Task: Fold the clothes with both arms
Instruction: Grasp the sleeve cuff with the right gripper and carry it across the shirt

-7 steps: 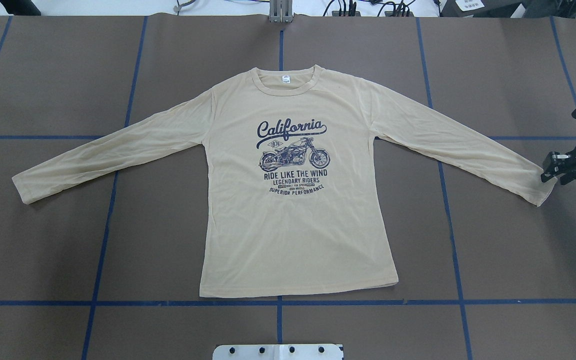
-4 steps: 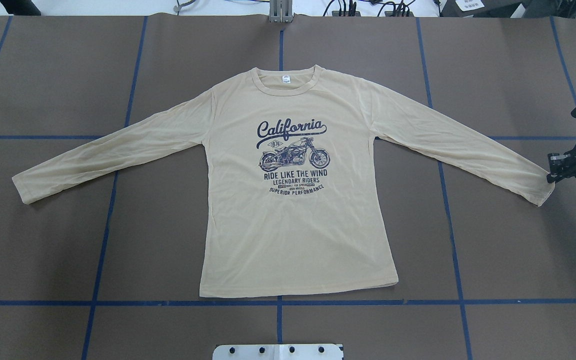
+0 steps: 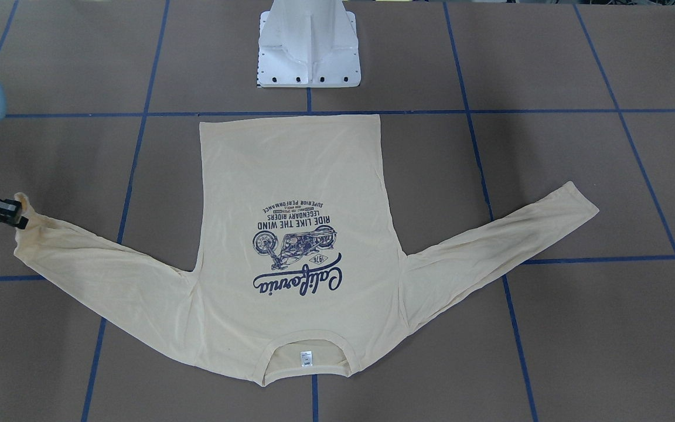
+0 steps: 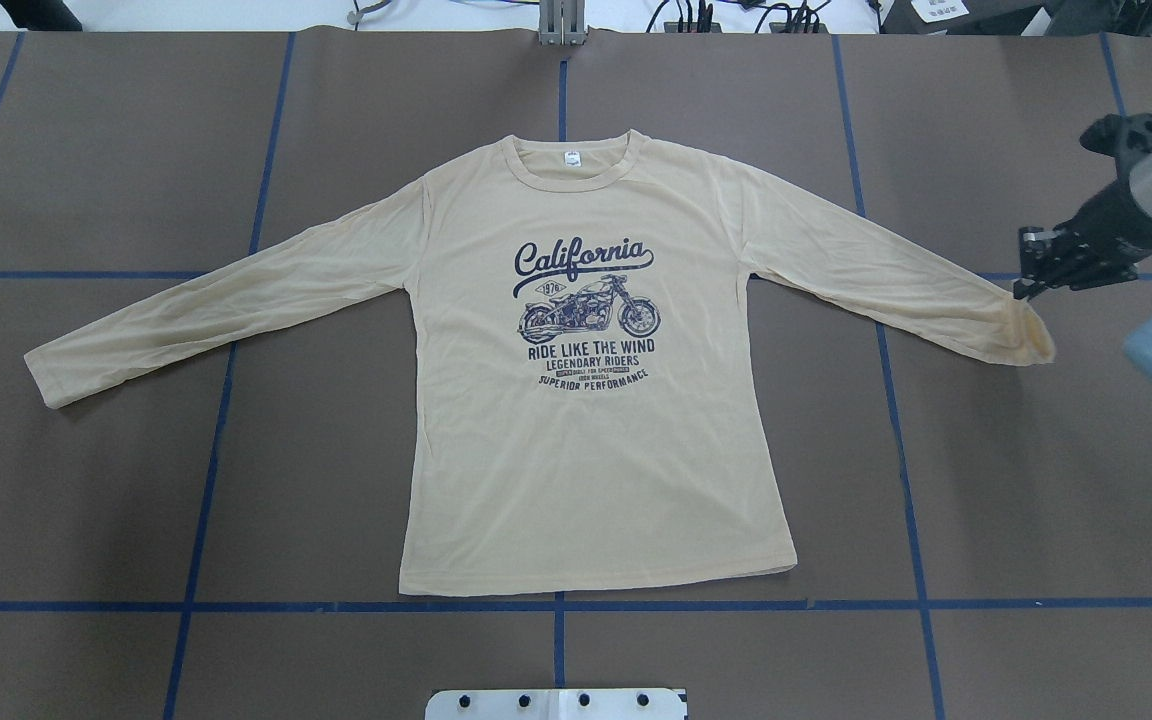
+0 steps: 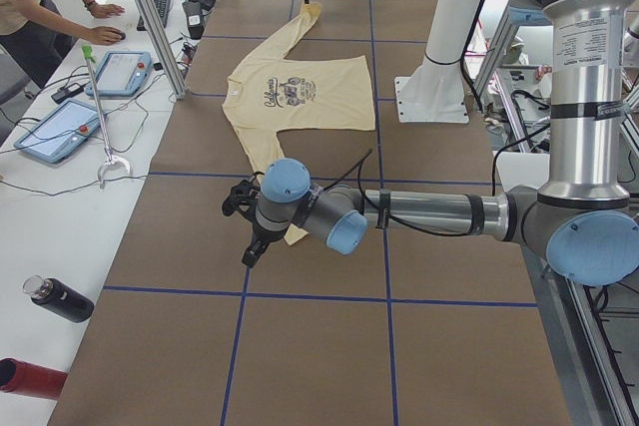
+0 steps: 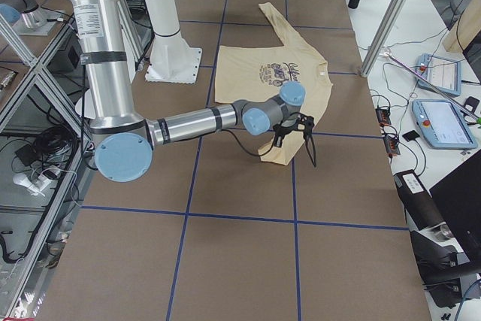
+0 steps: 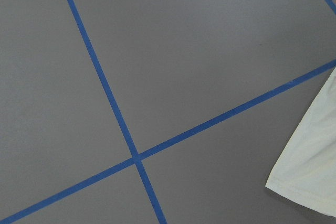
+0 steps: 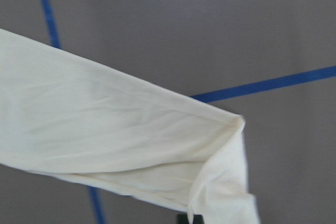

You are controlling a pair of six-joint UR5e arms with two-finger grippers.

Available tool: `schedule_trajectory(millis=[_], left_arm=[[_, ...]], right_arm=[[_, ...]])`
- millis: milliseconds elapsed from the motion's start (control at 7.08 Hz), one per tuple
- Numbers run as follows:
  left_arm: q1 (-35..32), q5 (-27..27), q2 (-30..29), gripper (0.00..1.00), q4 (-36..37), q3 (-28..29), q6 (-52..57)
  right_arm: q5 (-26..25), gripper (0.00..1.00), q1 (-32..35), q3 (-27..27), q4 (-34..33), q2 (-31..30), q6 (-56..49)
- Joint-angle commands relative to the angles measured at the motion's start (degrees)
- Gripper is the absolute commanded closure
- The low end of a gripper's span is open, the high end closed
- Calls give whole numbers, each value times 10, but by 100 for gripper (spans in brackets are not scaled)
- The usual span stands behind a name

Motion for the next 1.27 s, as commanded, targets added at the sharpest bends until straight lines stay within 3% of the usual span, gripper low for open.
schedule_trajectory(millis=[0, 141, 282, 424, 565, 847, 988, 1130], left_arm=[[0, 0, 0, 0, 0, 1, 0], [0, 0, 1, 0, 0, 1, 0], [0, 0, 0, 0, 0, 0, 0], [0, 0, 0, 0, 0, 0, 0], [1, 0, 0, 0, 0, 1, 0], [3, 0, -1, 0, -1, 1, 0], [4, -1, -2, 0, 0, 3, 0], [12, -3, -6, 0, 0, 5, 0]], right_arm=[[-75, 100, -101, -30, -38, 176, 168], [-101, 100, -139, -80, -36, 261, 217], [-145, 100, -158, -159, -32, 368, 242], [-158, 100, -168, -233, -23, 451, 267], [-164, 100, -171, -297, 70, 484, 273], [-239, 96, -218, -352, 111, 526, 312], [-252, 2, -228, -379, 111, 554, 338], [-258, 0, -232, -438, 114, 606, 368]])
